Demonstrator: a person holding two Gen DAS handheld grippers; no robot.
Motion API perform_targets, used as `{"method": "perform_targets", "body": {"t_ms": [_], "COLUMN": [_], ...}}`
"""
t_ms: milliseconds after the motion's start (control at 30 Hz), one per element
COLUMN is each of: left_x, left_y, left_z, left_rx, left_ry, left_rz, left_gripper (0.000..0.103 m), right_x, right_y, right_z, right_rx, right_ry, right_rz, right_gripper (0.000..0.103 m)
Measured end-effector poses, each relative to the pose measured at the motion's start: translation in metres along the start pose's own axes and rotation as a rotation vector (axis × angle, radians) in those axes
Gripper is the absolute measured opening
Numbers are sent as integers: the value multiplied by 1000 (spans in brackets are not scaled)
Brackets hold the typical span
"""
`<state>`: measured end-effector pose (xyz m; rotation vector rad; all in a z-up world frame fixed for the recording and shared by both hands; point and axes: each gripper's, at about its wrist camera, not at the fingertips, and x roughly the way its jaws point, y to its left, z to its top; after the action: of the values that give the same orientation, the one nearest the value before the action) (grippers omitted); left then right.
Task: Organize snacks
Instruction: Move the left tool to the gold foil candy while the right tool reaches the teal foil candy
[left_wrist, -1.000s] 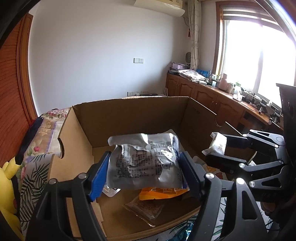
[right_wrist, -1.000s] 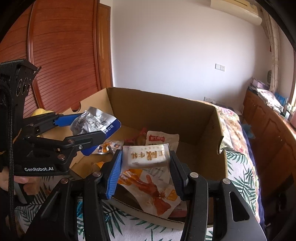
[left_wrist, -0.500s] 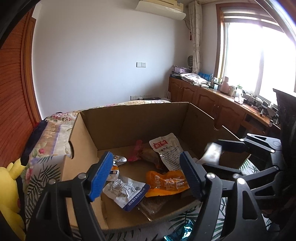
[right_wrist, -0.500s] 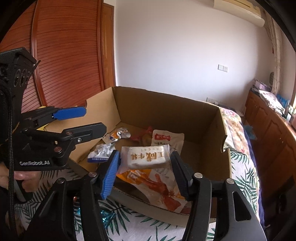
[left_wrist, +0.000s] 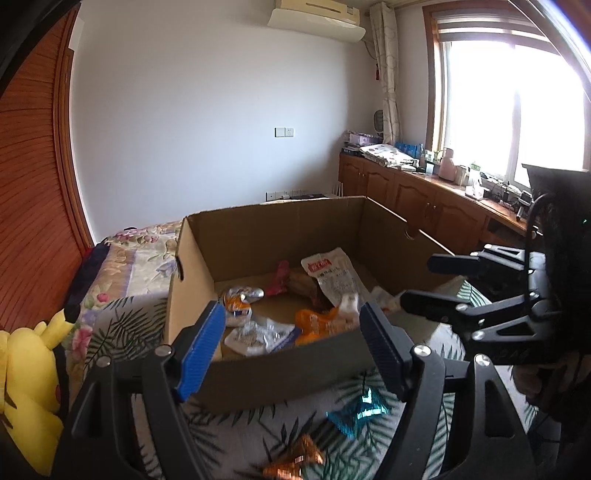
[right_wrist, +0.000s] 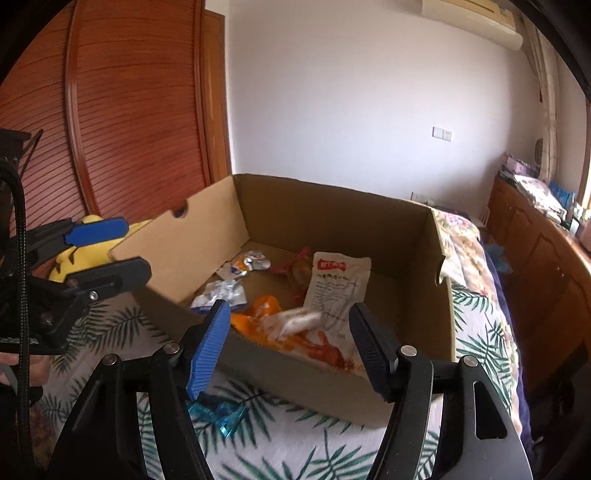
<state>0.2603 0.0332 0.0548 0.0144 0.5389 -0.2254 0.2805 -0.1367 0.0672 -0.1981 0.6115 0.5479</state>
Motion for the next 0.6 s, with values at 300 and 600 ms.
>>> {"method": "perform_targets", "body": {"t_ms": [300, 600], "left_x": [-16, 3], "left_y": [1, 0], "left_z": [-41, -81], "left_rx": [-21, -15], "left_ry": [70, 189], "left_rz": [-16, -23], "left_gripper": [76, 67], "right_x": [-31, -24], "right_y": [24, 35], "right_z": [-24, -50], "right_rx": [-5, -3], "right_ry": [-5, 42], "right_rz": [47, 50], "right_gripper": [68, 68]}}
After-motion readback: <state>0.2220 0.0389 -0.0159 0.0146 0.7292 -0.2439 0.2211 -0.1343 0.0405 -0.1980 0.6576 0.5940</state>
